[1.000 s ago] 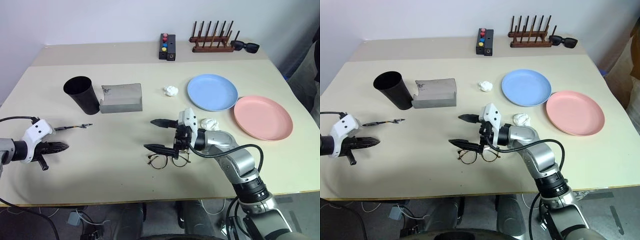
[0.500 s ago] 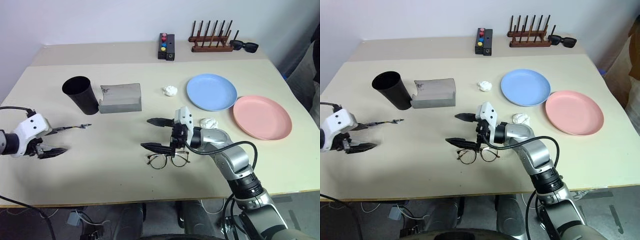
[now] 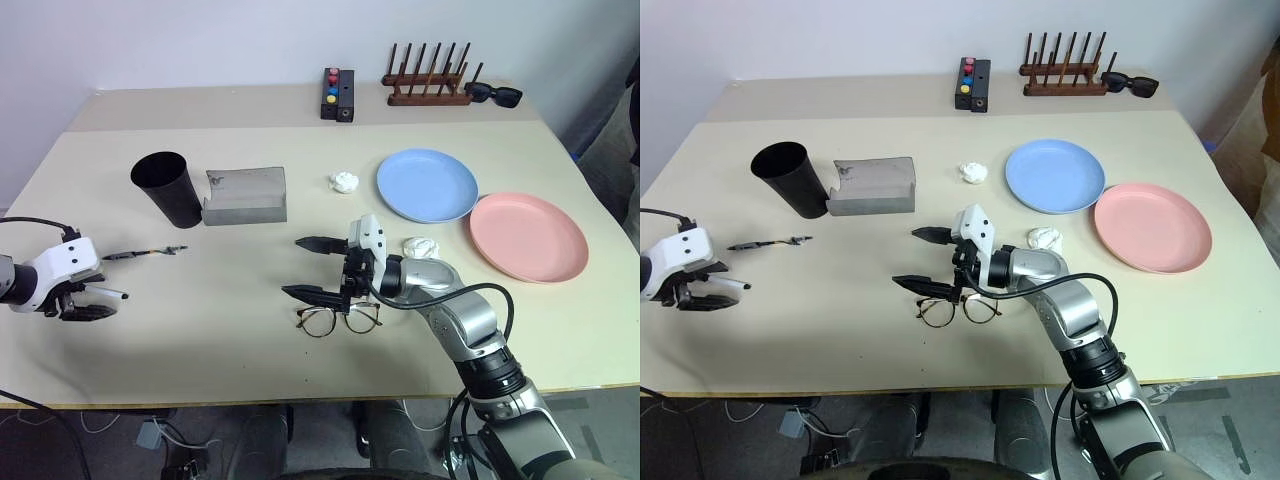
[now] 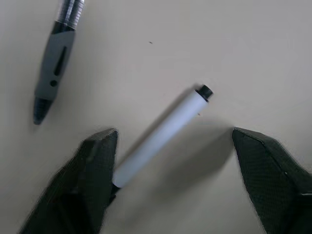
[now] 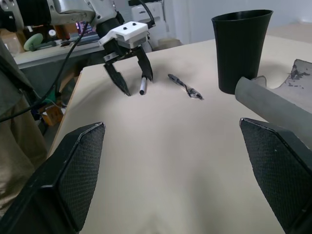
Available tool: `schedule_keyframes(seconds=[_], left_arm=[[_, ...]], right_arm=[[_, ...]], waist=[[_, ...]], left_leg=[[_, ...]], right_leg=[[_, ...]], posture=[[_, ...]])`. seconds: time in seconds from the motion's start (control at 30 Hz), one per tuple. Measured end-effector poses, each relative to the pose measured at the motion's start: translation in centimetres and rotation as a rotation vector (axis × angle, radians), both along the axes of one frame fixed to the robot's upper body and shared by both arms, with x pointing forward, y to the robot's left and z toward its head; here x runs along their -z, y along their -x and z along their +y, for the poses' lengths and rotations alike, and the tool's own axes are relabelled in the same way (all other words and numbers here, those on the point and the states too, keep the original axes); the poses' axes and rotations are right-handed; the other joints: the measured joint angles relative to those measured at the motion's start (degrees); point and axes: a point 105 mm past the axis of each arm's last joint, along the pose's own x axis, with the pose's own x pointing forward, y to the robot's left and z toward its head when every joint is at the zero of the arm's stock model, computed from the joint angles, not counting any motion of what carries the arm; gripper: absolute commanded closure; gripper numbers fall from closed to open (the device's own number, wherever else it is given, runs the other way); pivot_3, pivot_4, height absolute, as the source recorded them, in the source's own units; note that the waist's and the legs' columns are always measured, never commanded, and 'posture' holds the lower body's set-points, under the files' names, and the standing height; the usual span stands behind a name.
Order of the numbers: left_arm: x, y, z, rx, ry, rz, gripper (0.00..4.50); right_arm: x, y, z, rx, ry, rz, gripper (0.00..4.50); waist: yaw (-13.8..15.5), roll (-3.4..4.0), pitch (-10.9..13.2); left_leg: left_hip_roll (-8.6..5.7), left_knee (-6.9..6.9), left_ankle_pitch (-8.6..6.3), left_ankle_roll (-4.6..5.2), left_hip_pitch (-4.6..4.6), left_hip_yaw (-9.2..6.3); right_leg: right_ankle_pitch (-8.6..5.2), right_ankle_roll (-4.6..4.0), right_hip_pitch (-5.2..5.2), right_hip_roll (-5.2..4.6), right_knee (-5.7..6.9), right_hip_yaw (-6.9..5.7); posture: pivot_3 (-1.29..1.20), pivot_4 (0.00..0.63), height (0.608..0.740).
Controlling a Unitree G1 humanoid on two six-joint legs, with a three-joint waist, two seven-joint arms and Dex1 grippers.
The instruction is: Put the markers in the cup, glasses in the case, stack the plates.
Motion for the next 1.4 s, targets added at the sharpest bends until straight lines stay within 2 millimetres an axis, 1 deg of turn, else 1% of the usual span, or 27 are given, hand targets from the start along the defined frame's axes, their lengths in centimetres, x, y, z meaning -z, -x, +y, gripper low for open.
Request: schedule_keyframes(seconds=[0.03,0.07,0.13,0.17,0.2,0.37,0.43,0.5,0.57,0.6,0.67,0.7,0.77,0.83,0.9,0.97,1.03,1.13,1.2,1.27,1.33,1.4], left_arm=[[0.1,-0.1,-0.1,0.004,0.007,-0.001,2.35],[0.2,-0.2,-0.3,0.01,0.012,0.0,2.9],[0.3,-0.2,-0.5,0.022,0.021,0.006,3.79],[0.4,-0.2,-0.7,0.027,0.027,0.009,4.32],[0.4,-0.2,-0.8,0.028,0.031,0.006,4.47],[0.4,-0.1,-1.1,0.038,0.028,-0.008,4.47],[0.4,-0.1,-1.6,0.037,0.056,-0.028,4.47],[0.2,-0.5,-2.7,0.05,0.11,-0.062,4.47],[-0.8,-1.5,-4.8,0.071,0.201,-0.147,4.47],[-1.6,-1.9,-5.4,0.074,0.238,-0.193,4.47],[-4.0,-2.9,-6.5,0.058,0.322,-0.31,4.47],[-5.9,-3.5,-7.0,0.046,0.369,-0.394,4.47],[-10.7,-4.5,-7.9,0.037,0.451,-0.6,4.47],[-15.3,-5.0,-8.6,0.021,0.539,-0.799,4.47],[-18.4,-5.1,-9.1,-0.004,0.614,-0.933,4.47],[-20.0,-5.3,-9.7,-0.025,0.678,-1.006,4.47],[-20.6,-5.5,-10.2,-0.043,0.724,-1.045,4.47],[-21.3,-6.2,-10.4,-0.092,0.752,-1.102,4.47],[-22.1,-7.2,-9.6,-0.182,0.722,-1.219,4.47],[-21.7,-8.0,-8.9,-0.263,0.68,-1.296,4.47],[-20.7,-8.8,-8.4,-0.331,0.666,-1.331,4.47],[-19.5,-9.3,-8.5,-0.382,0.68,-1.356,4.47]], right_arm=[[0.0,0.0,0.0,0.001,0.0,0.0,0.0],[0.0,0.0,0.0,0.003,0.0,0.001,0.0],[0.1,0.0,0.0,0.006,-0.001,0.003,0.0],[0.1,0.0,0.0,0.009,-0.001,0.003,0.0],[0.1,-0.1,0.0,0.009,-0.003,0.002,0.0],[0.1,-0.1,0.0,0.012,-0.005,0.002,0.0],[0.0,-0.1,0.0,0.01,-0.005,0.001,0.0],[0.0,0.0,0.0,0.007,-0.004,-0.001,0.0],[-0.2,0.0,0.0,-0.004,0.0,-0.011,0.0],[-0.4,-0.1,0.0,-0.009,0.0,-0.019,0.0],[-1.0,-0.2,0.1,-0.018,-0.002,-0.044,0.0],[-1.4,-0.2,0.2,-0.02,-0.005,-0.058,0.0],[-2.2,-0.4,0.5,-0.028,-0.016,-0.089,0.0],[-2.6,-0.5,0.8,-0.033,-0.026,-0.104,0.0],[-2.7,-0.6,1.0,-0.035,-0.034,-0.103,0.0],[-2.5,-0.6,1.0,-0.036,-0.036,-0.093,0.0],[-2.6,-0.6,1.2,-0.042,-0.038,-0.092,0.0],[-2.7,-0.6,1.3,-0.049,-0.043,-0.098,0.0],[-3.4,-0.8,1.7,-0.045,-0.065,-0.117,0.0],[-4.2,-0.8,2.2,-0.041,-0.097,-0.142,0.0],[-4.6,-0.9,2.5,-0.025,-0.118,-0.155,0.0],[-4.9,-1.4,2.5,0.014,-0.146,-0.152,0.0]], waist=[[0.02,0.04,-0.02],[0.04,0.05,-0.03],[0.07,0.07,-0.04],[0.07,0.09,-0.05],[0.07,0.11,-0.07],[0.09,0.13,-0.07],[0.06,0.14,-0.07],[0.14,0.12,-0.06],[0.08,0.01,-0.01],[-0.03,-0.05,0.0],[-0.36,-0.19,0.06],[-0.43,-0.24,0.09],[-0.69,-0.28,0.09],[-0.8,-0.28,0.09],[-1.16,-0.28,0.08],[-1.45,-0.29,0.07],[-1.64,-0.3,0.07],[-1.8,-0.3,0.07],[-1.72,-0.3,0.07],[-1.75,-0.3,0.06],[-1.61,-0.32,0.06],[-1.52,-0.34,0.05]], left_leg=[[0.0,0.0,0.0,0.0,0.01,0.0],[0.01,0.01,0.01,-0.01,0.01,0.0],[0.01,0.02,0.02,-0.02,0.01,0.0],[0.01,0.03,0.02,-0.02,0.01,0.0],[0.01,0.03,0.02,-0.02,0.01,0.0],[0.01,0.03,0.02,-0.02,0.01,0.0],[0.01,0.04,0.03,-0.02,0.0,0.0],[0.02,0.05,0.03,-0.03,-0.03,0.0],[0.03,0.08,0.04,-0.04,-0.05,-0.02],[0.05,0.08,0.04,-0.04,-0.05,-0.02],[0.08,0.08,0.04,-0.05,-0.05,-0.04],[0.1,0.07,0.04,-0.05,-0.06,-0.05],[0.11,0.06,0.04,-0.05,-0.05,-0.05],[0.11,0.06,0.05,-0.07,-0.05,-0.05],[0.09,0.06,0.06,-0.09,-0.05,-0.05],[0.09,0.06,0.09,-0.14,-0.05,-0.05],[0.09,0.06,0.1,-0.16,-0.05,-0.05],[0.1,0.06,0.11,-0.17,-0.04,-0.05],[0.1,0.05,0.12,-0.19,-0.02,-0.05],[0.1,0.04,0.13,-0.21,-0.01,-0.05],[0.09,0.04,0.18,-0.3,-0.03,-0.05],[0.06,0.04,0.25,-0.43,-0.07,-0.05]], right_leg=[[0.0,0.0,0.01,0.0,0.01,0.0],[0.0,0.0,0.01,0.0,0.03,0.0],[0.0,0.0,0.01,0.0,0.05,0.0],[0.0,0.0,0.01,0.0,0.05,0.0],[0.0,0.0,0.01,0.0,0.06,0.0],[0.0,-0.01,0.01,0.0,0.05,0.03],[0.0,-0.01,0.01,0.0,0.04,0.04],[0.02,-0.04,0.01,0.0,0.03,0.04],[0.04,-0.06,0.01,0.01,0.03,0.04],[0.04,-0.06,0.0,0.03,0.03,0.04],[0.05,-0.07,-0.01,0.06,0.03,0.04],[0.05,-0.06,-0.03,0.08,0.03,0.03],[0.06,-0.06,-0.04,0.1,0.02,0.04],[0.07,-0.06,-0.03,0.1,0.01,0.04],[0.08,-0.06,-0.02,0.09,0.0,0.04],[0.08,-0.06,-0.01,0.09,0.0,0.04],[0.09,-0.06,-0.01,0.1,0.0,0.04],[0.09,-0.07,-0.02,0.12,0.01,0.04],[0.1,-0.08,-0.02,0.12,0.01,0.05],[0.11,-0.08,-0.01,0.11,0.02,0.07],[0.11,-0.09,-0.02,0.11,0.01,0.07],[0.14,-0.05,-0.01,0.08,-0.03,0.07]], posture=[[0.0,0.15,0.739],[0.0,0.15,0.739],[0.0,0.15,0.739],[0.0,0.15,0.739],[0.0,0.15,0.739],[0.0,0.15,0.739],[0.0,0.15,0.739],[0.0,0.15,0.739],[0.0,0.15,0.739],[0.0,0.15,0.739],[0.0,0.15,0.739],[0.0,0.15,0.739],[0.0,0.15,0.739],[0.0,0.15,0.739],[0.0,0.15,0.739],[0.0,0.15,0.739],[0.0,0.15,0.739],[0.0,0.15,0.739],[0.0,0.15,0.739],[0.0,0.15,0.739],[0.0,0.15,0.739],[0.0,0.15,0.739]])
